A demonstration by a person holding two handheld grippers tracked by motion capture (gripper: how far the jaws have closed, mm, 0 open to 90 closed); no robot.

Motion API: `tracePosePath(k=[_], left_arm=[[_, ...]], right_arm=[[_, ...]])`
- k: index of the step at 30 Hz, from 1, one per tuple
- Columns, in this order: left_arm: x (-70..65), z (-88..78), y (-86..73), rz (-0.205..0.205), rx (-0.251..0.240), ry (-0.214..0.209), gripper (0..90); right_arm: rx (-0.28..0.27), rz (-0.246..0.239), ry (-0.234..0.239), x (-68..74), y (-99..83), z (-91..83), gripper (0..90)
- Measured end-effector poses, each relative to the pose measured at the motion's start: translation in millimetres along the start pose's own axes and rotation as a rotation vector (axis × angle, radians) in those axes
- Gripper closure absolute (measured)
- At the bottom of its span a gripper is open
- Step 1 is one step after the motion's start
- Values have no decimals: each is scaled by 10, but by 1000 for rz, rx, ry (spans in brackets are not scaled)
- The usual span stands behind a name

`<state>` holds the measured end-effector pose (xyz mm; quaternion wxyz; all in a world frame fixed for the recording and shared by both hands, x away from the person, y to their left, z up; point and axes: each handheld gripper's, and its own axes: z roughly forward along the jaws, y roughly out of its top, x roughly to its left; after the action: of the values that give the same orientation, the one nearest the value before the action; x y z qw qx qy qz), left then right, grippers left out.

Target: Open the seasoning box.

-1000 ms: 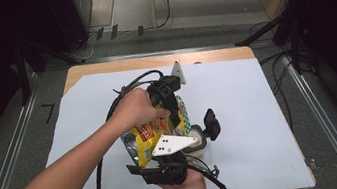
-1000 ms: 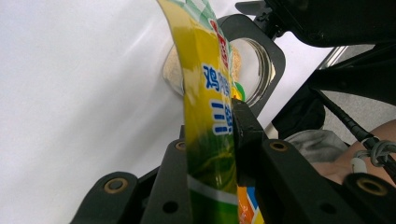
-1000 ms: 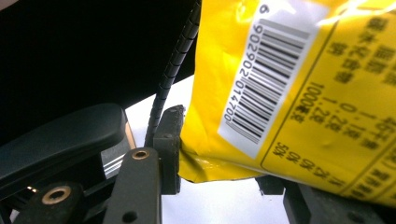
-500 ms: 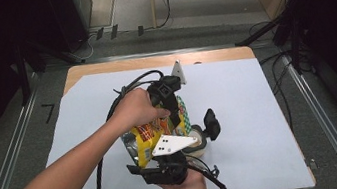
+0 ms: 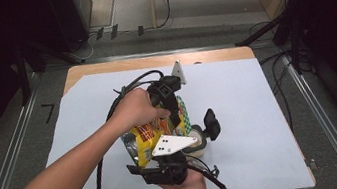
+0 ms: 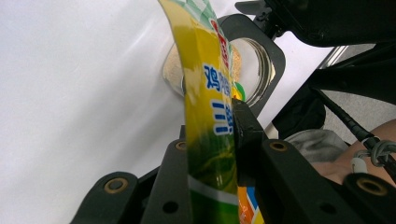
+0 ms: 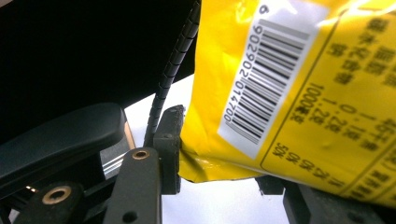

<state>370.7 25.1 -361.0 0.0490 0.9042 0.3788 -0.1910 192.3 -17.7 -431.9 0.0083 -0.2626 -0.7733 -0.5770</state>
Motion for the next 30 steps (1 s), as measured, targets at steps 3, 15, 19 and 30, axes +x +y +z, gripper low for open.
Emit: tracePosePath(k=[3, 15, 19, 30], left_arm=[[-9, 15, 4, -6, -1, -2, 830], [-6, 17, 5, 1, 3, -2, 830], [-6, 18, 5, -1, 4, -2, 830], [-9, 15, 3, -4, 2, -2, 830]], right_arm=[[1, 0, 1, 3, 0, 2, 612], [0, -3, 2, 4, -2, 2, 613], [0, -1, 1, 4, -4, 4, 613], [-1, -2, 2, 6, -1, 1, 612]])
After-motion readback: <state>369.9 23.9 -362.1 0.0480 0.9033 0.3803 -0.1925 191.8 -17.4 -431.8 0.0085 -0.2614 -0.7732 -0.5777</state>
